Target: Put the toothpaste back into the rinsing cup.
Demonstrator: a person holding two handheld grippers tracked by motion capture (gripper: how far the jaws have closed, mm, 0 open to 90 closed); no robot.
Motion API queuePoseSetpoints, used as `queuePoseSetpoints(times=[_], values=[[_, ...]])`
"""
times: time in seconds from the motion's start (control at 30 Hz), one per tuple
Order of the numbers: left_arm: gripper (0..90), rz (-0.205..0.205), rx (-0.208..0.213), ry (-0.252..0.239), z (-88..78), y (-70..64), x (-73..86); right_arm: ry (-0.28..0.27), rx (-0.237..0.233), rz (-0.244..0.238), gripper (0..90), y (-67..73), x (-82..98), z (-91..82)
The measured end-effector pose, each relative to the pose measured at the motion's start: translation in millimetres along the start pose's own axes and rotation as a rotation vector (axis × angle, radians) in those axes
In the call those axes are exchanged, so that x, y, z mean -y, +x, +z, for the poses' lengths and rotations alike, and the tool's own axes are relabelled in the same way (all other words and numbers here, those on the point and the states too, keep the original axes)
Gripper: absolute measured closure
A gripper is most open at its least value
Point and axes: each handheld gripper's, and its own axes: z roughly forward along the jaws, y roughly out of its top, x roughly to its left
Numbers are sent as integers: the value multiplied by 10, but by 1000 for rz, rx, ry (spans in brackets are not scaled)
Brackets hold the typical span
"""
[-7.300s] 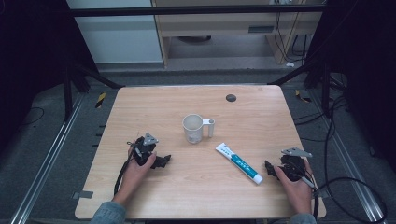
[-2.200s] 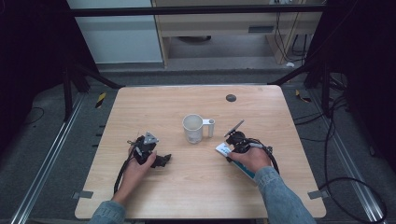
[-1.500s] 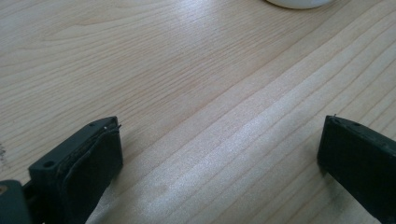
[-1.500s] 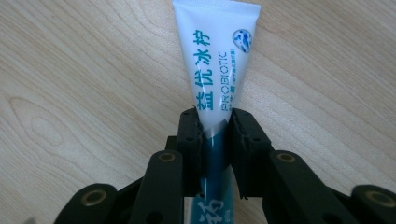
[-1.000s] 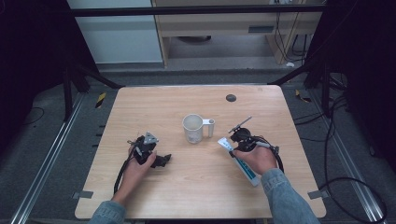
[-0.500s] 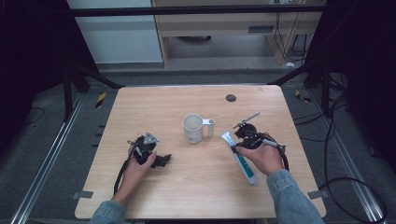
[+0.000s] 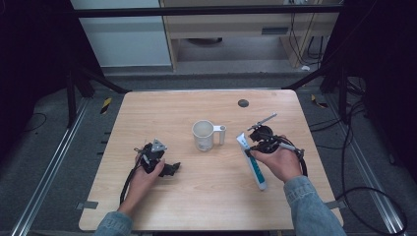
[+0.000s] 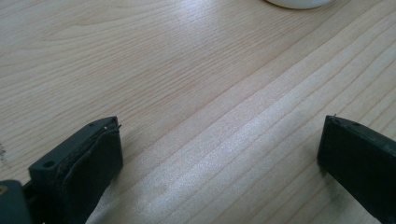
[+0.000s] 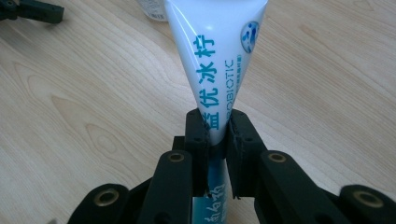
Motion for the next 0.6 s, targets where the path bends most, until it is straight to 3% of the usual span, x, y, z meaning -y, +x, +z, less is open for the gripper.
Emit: queuePoseSetpoints(times=[0.27,0.6], values=[[0,0,0,-1,0,0,0,-20,8,-6,807,14,-39,-94],[0,-4,0,-4,3,-3,1,-87,16,-24,813,65,-155,-270]])
